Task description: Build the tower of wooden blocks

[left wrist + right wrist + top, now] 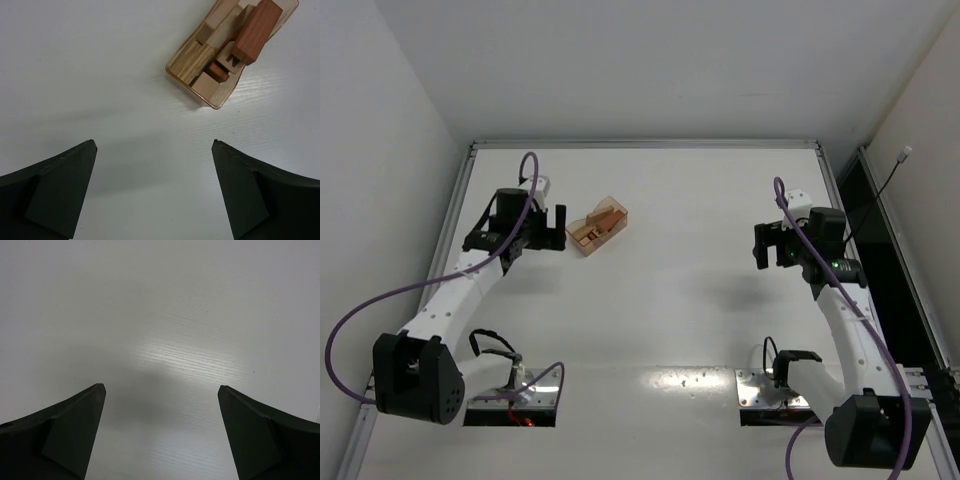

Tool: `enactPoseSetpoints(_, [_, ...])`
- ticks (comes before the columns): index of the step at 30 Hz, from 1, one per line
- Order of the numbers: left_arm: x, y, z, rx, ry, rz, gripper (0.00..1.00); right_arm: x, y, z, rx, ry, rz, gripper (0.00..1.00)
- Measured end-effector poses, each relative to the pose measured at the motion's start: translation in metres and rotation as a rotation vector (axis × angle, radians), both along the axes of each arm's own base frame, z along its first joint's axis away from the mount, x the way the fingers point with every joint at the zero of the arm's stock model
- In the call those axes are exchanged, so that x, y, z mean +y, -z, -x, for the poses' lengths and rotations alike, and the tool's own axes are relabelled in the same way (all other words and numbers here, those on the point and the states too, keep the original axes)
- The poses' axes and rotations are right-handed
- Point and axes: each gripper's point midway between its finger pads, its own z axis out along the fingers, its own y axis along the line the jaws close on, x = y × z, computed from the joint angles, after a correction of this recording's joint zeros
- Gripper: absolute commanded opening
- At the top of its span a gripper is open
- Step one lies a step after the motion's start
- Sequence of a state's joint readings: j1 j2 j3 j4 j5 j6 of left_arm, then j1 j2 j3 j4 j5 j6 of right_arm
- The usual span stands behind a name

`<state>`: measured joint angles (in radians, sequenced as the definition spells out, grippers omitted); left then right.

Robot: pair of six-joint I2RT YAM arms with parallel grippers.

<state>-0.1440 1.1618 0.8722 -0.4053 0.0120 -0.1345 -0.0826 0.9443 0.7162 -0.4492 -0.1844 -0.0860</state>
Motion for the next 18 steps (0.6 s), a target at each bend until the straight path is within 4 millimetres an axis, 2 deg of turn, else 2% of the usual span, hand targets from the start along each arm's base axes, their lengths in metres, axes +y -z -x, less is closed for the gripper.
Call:
enactPoseSetpoints(5, [0.000,-0.006,-0.003,0.001,-0.002,0.001,1.00,0.012,0.002,0.001,0.007,-0.060,0.014,0.87])
enactPoseSetpoints(8, [-0.001,-0.011,-0.010,0.006,-0.002,0.001,1.00,0.033,0.005,-0.002,0.034,-0.153,0.022,0.86])
enactPoseSetpoints(13, [-0.002,-0.011,-0.018,0.029,0.003,0.001,1.00,0.086,-0.002,-0.016,0.055,-0.341,0.034,0.86])
enactPoseSetpoints(15, [-0.003,-0.007,-0.017,0.049,0.021,-0.004,1.00,0.098,-0.005,-0.024,0.053,-0.376,0.042,0.86])
enactPoseSetpoints(18, [-0.008,-0.007,-0.024,0.064,0.057,-0.010,0.90,0.105,-0.007,-0.035,0.050,-0.382,0.057,0.86])
